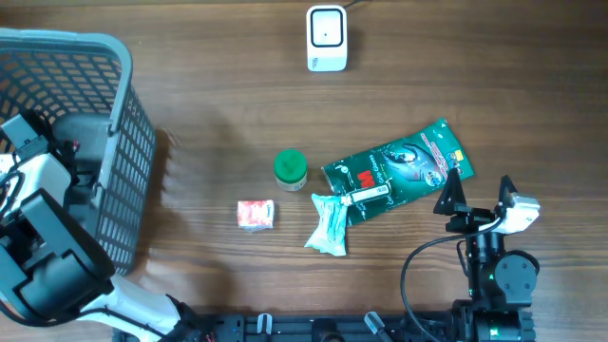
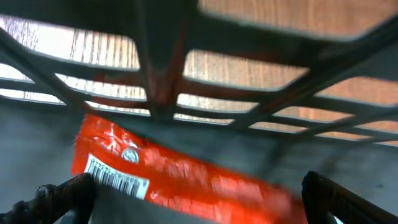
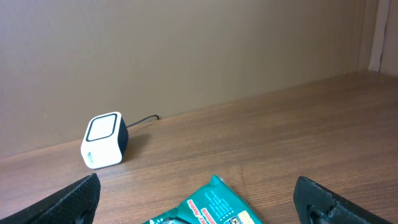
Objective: Scan the item barcode
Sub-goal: 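Grasp the red wrapped bar with the left gripper and lift it out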
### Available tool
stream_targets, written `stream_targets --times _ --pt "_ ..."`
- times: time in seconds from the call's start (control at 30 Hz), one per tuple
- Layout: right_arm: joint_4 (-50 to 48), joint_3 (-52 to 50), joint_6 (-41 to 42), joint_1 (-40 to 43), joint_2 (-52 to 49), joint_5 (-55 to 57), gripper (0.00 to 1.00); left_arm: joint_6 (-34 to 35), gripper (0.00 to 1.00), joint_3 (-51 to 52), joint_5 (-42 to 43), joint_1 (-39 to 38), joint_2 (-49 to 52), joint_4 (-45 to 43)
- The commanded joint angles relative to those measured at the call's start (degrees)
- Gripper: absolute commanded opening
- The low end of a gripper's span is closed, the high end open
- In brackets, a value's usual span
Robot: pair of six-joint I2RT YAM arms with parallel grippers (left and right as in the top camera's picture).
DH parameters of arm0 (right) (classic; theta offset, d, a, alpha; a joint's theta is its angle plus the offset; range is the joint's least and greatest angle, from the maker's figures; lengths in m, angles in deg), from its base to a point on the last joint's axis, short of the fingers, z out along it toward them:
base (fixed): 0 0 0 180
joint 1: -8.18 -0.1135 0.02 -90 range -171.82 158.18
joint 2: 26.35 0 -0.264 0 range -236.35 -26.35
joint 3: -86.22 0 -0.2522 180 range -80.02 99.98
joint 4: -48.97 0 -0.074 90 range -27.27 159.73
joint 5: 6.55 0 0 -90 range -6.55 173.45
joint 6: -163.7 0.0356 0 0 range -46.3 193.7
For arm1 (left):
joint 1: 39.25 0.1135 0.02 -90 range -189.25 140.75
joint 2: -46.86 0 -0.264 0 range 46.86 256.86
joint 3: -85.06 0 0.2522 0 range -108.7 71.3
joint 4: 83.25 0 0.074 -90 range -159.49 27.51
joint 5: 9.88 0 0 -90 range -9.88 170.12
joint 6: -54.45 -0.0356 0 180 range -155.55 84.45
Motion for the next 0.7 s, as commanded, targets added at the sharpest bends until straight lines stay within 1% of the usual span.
stream_targets --times 0.0,0.03,0.07,0.13,0.17,0.2,0.23,0.37,0.43,0.57,0.67 --pt "-0.2 -0.1 -0.9 -0.3 0.3 -0.5 0.99 0.7 0.96 0.1 -0.6 0.4 4.3 0.0" --pt "-0.2 -0.1 -1.0 -0.3 0.3 -0.5 1.00 0.5 0.91 0.1 0.0 0.4 5.4 0.2" --pt "-0.2 -0.1 -1.0 -0.3 0.3 -0.5 1.00 0.1 0.80 0.1 0.9 0.4 6.2 0.3" --pt "-0.2 -0.1 -1.0 -0.3 0.3 -0.5 1.00 0.1 0.55 0.1 3.0 0.4 7.6 1.7" --pt "-0.2 -0.1 -1.0 -0.3 0.3 -0.5 1.00 0.1 0.36 0.1 3.7 0.4 7.6 2.4" --pt "-0.2 -0.1 -1.0 -0.3 0.3 -0.5 1.00 -0.1 0.10 0.1 4.4 0.4 7.6 2.5" --pt "-0.2 -0.1 -1.0 -0.3 0.3 -0.5 1.00 -1.7 0.04 0.1 5.3 0.4 7.5 2.4" --pt "-0.2 -0.1 -1.0 -0.3 0.3 -0.5 1.00 -3.0 0.04 0.0 5.6 0.4 6.9 3.1" --pt "-0.2 -0.1 -1.0 -0.3 0.3 -0.5 1.00 -4.5 0.04 -0.2 5.6 0.3 4.9 3.1" --pt "-0.2 -0.1 -0.9 -0.2 0.3 -0.5 1.00 -7.6 0.04 -0.2 5.9 -0.3 -3.0 3.1" --pt "-0.2 -0.1 -1.0 -0.3 0.3 -0.5 1.00 -7.9 0.04 -0.2 6.3 -0.9 -10.8 3.8"
